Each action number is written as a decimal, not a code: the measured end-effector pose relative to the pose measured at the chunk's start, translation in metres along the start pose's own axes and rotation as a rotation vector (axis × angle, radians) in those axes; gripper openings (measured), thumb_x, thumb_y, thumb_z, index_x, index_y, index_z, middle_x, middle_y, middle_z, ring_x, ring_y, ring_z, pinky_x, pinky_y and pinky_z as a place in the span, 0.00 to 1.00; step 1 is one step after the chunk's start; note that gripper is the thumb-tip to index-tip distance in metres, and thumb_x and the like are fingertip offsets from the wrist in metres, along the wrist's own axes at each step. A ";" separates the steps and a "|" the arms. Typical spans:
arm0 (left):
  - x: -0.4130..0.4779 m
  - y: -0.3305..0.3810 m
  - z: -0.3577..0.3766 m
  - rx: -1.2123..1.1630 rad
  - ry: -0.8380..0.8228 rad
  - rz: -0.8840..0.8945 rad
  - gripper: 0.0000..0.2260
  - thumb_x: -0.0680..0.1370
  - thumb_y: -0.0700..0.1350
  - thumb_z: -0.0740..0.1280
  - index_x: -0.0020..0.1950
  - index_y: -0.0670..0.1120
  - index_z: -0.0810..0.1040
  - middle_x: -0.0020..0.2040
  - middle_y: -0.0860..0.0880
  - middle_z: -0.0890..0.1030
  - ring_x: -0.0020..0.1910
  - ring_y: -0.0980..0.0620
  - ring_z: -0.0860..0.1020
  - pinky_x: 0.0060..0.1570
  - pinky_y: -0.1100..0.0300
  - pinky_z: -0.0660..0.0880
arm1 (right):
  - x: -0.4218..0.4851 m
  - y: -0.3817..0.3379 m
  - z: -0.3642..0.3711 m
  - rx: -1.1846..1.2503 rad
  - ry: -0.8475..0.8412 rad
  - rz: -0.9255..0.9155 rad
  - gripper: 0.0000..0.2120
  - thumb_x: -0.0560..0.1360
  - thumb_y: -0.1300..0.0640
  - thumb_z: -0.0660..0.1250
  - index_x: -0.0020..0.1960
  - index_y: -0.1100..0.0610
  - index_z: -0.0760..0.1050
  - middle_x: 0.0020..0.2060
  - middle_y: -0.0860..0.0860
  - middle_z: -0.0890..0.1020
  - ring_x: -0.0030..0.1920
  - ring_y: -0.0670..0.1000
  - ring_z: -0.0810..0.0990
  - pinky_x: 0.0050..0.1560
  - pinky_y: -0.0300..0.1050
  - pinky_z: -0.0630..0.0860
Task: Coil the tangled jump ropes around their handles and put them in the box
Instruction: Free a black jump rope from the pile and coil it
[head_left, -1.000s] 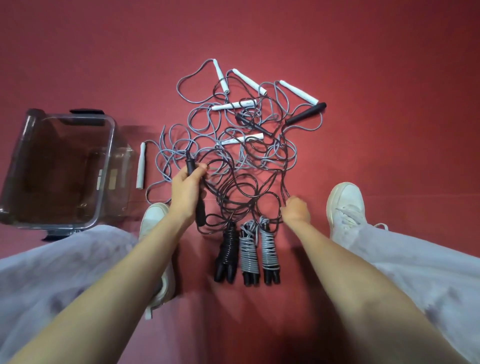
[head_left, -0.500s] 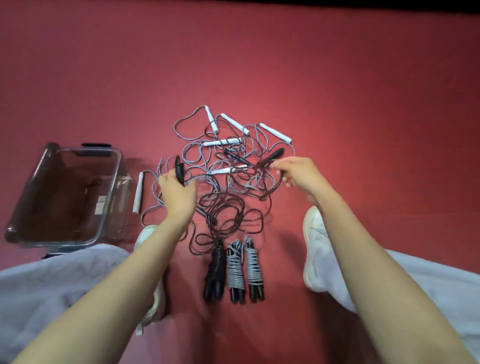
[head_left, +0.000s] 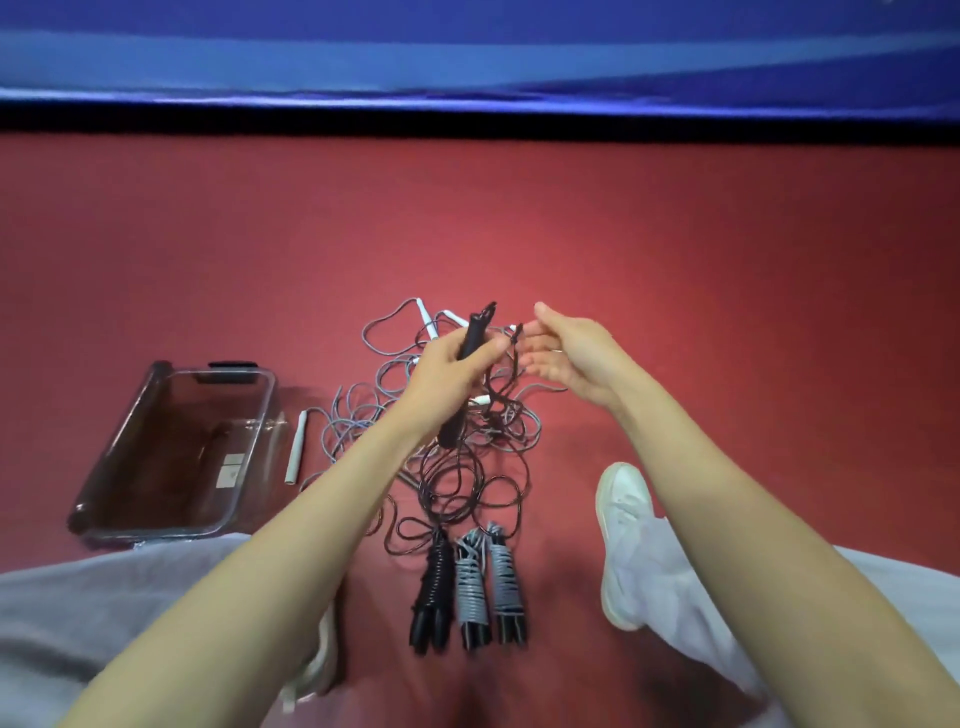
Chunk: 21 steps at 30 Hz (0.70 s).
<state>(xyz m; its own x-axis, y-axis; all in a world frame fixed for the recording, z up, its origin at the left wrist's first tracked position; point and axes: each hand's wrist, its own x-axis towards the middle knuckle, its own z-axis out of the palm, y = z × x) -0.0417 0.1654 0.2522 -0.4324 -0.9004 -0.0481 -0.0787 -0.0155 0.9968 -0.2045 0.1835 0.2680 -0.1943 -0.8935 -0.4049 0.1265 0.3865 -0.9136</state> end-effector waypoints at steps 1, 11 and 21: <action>-0.002 0.003 -0.003 -0.006 -0.006 -0.014 0.04 0.78 0.45 0.68 0.44 0.48 0.78 0.34 0.47 0.69 0.30 0.53 0.65 0.31 0.60 0.62 | 0.003 0.006 0.002 -0.159 0.027 -0.026 0.07 0.82 0.59 0.58 0.50 0.60 0.73 0.40 0.53 0.79 0.33 0.49 0.78 0.30 0.40 0.77; -0.004 0.027 -0.050 -0.014 0.154 -0.133 0.04 0.77 0.44 0.70 0.46 0.44 0.78 0.36 0.48 0.72 0.29 0.54 0.66 0.29 0.64 0.64 | 0.025 0.054 0.017 -0.872 0.096 -0.205 0.14 0.82 0.55 0.57 0.50 0.63 0.77 0.44 0.60 0.79 0.47 0.58 0.76 0.43 0.47 0.64; -0.006 0.052 -0.047 -0.023 0.062 -0.248 0.07 0.79 0.35 0.65 0.56 0.41 0.75 0.41 0.47 0.75 0.36 0.53 0.72 0.37 0.64 0.70 | -0.006 -0.075 0.030 -0.520 0.044 -0.382 0.10 0.80 0.57 0.63 0.45 0.62 0.78 0.29 0.50 0.79 0.21 0.42 0.72 0.27 0.36 0.72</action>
<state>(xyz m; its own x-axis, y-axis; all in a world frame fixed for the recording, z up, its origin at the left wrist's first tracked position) -0.0012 0.1493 0.3069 -0.3465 -0.8928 -0.2878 -0.1544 -0.2484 0.9563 -0.1833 0.1532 0.3404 -0.1731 -0.9841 -0.0389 -0.4447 0.1133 -0.8885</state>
